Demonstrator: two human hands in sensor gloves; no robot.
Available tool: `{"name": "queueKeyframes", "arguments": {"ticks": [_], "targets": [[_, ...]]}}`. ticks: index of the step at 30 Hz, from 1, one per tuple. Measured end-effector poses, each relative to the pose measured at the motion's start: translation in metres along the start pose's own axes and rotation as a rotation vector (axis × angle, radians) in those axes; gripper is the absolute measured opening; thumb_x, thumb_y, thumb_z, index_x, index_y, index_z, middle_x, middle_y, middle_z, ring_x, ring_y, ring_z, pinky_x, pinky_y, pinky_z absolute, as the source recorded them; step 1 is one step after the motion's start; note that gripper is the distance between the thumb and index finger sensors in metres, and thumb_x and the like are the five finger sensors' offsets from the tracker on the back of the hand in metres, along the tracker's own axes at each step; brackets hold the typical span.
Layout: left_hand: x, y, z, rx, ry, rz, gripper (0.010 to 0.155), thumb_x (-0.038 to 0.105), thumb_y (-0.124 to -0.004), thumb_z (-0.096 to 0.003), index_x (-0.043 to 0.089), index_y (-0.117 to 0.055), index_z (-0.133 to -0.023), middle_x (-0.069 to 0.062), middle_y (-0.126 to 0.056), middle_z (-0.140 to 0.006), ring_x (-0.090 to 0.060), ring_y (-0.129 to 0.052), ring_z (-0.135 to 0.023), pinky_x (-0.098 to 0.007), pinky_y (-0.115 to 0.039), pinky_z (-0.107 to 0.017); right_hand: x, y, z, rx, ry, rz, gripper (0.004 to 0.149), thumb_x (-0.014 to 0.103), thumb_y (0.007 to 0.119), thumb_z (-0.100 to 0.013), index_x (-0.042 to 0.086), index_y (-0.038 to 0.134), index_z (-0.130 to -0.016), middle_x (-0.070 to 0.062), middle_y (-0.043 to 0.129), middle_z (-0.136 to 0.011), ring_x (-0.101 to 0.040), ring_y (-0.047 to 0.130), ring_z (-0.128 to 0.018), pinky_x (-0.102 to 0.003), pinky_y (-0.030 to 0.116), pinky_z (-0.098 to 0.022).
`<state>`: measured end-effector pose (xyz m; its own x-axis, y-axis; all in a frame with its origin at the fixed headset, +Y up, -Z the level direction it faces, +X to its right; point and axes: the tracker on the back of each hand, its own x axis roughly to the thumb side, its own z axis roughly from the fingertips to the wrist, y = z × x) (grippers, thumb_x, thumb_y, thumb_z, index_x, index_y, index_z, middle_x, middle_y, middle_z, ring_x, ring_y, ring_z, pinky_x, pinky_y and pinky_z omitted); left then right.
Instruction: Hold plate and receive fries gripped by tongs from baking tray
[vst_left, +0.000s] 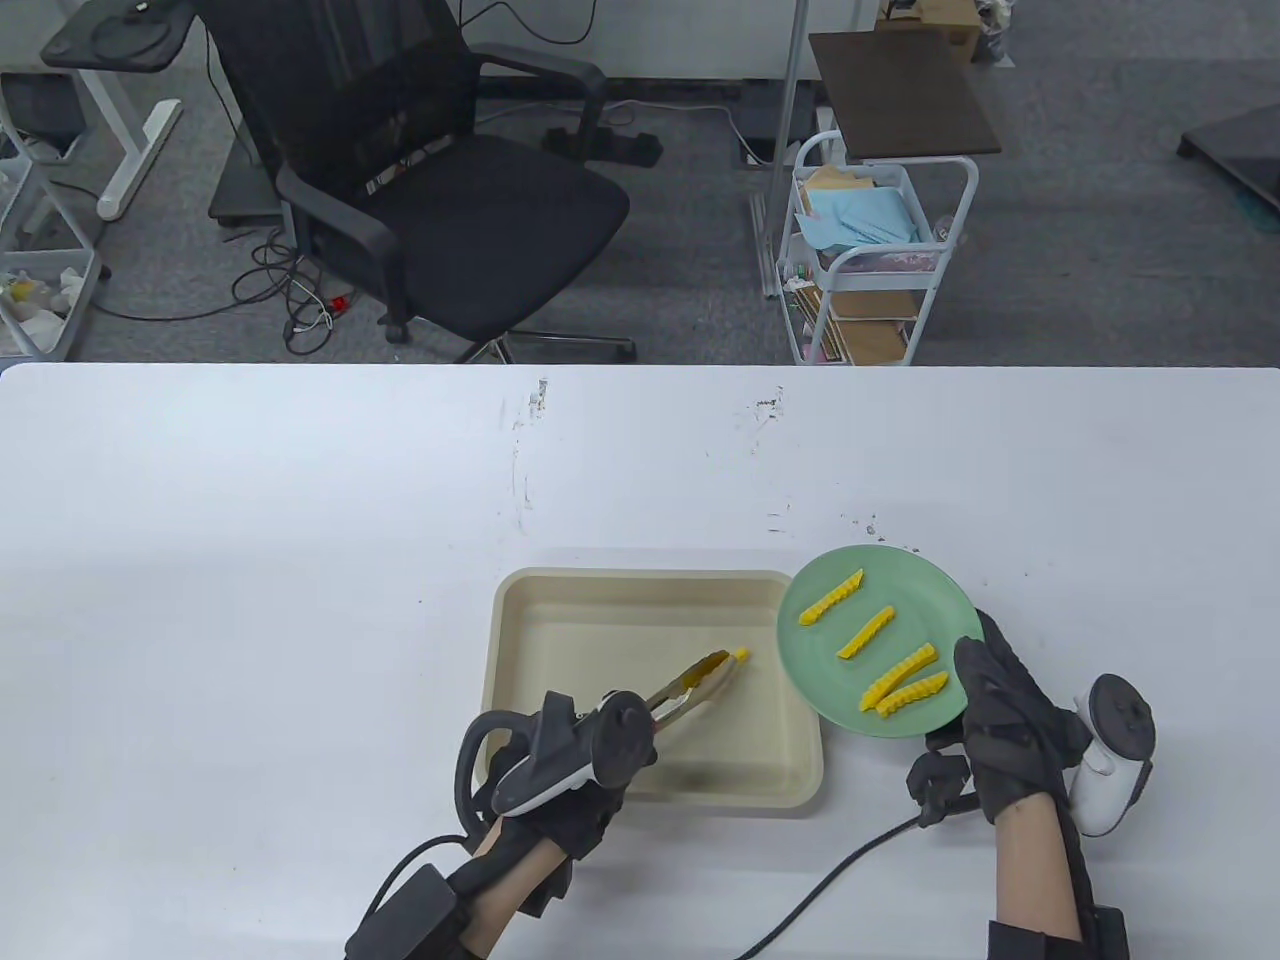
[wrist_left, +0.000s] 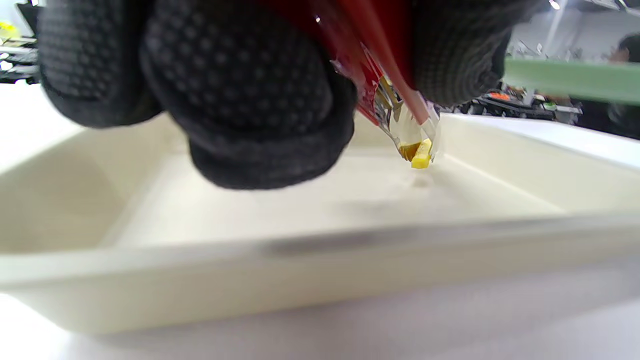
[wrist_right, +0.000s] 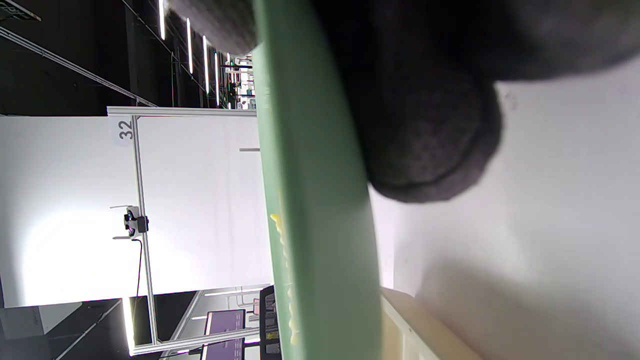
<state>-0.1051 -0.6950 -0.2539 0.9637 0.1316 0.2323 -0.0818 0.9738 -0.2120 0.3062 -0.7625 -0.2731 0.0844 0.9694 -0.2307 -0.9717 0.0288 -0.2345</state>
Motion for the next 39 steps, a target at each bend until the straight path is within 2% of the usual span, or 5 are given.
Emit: {"name": "queueKeyframes", "arguments": {"ticks": [5, 10, 17, 24, 39], "targets": [[-0.012, 0.036, 0.007, 0.153, 0.049, 0.139, 0.063, 0.052, -0.07, -0.0571, 0.01, -0.068, -0.104, -0.004, -0.101, -0.064, -0.01, -0.103, -0.025, -0.049, -0.086, -0.036, 0.0, 0.0, 0.0, -0.004, 0.001, 0.004, 0.056, 0.034, 0.064, -0.052, 0.012, 0.049, -0.102, -0.016, 0.08, -0.079, -0.03, 0.103, -0.025, -0.038, 0.087, -0.014], [0.011, 0.056, 0.012, 0.226, -0.063, 0.269, 0.063, 0.052, -0.07, -0.0574, 0.011, -0.067, -0.105, -0.003, -0.101, -0.065, -0.01, -0.103, -0.026, -0.049, -0.085, -0.037, -0.001, 0.001, 0.0, 0.005, 0.004, 0.003, 0.056, 0.034, 0.064, -0.052, 0.012, 0.049, -0.102, -0.017, 0.08, -0.079, -0.03, 0.103, -0.025, -0.038, 0.087, -0.014], [0.062, 0.047, -0.003, 0.156, -0.178, 0.248, 0.062, 0.054, -0.07, -0.0573, 0.015, -0.068, -0.106, -0.002, -0.101, -0.066, -0.01, -0.102, -0.027, -0.048, -0.085, -0.039, -0.002, 0.002, -0.001, 0.019, 0.008, 0.013, 0.056, 0.034, 0.064, -0.052, 0.011, 0.05, -0.102, -0.017, 0.08, -0.079, -0.03, 0.103, -0.025, -0.038, 0.087, -0.014], [0.094, 0.028, -0.014, 0.112, -0.219, 0.075, 0.063, 0.054, -0.07, -0.057, 0.015, -0.067, -0.106, -0.002, -0.101, -0.066, -0.011, -0.102, -0.028, -0.049, -0.083, -0.04, -0.003, 0.005, -0.002, 0.032, 0.012, 0.026, 0.056, 0.034, 0.064, -0.052, 0.012, 0.05, -0.102, -0.018, 0.08, -0.079, -0.03, 0.103, -0.025, -0.038, 0.087, -0.014], [0.091, 0.022, -0.018, 0.079, -0.217, 0.079, 0.068, 0.056, -0.073, -0.0556, 0.013, -0.065, -0.107, -0.003, -0.099, -0.07, -0.012, -0.101, -0.033, -0.051, -0.082, -0.043, -0.003, 0.004, -0.002, 0.019, 0.015, 0.02, 0.056, 0.034, 0.064, -0.052, 0.012, 0.05, -0.102, -0.017, 0.08, -0.079, -0.03, 0.103, -0.025, -0.039, 0.087, -0.014]]}}
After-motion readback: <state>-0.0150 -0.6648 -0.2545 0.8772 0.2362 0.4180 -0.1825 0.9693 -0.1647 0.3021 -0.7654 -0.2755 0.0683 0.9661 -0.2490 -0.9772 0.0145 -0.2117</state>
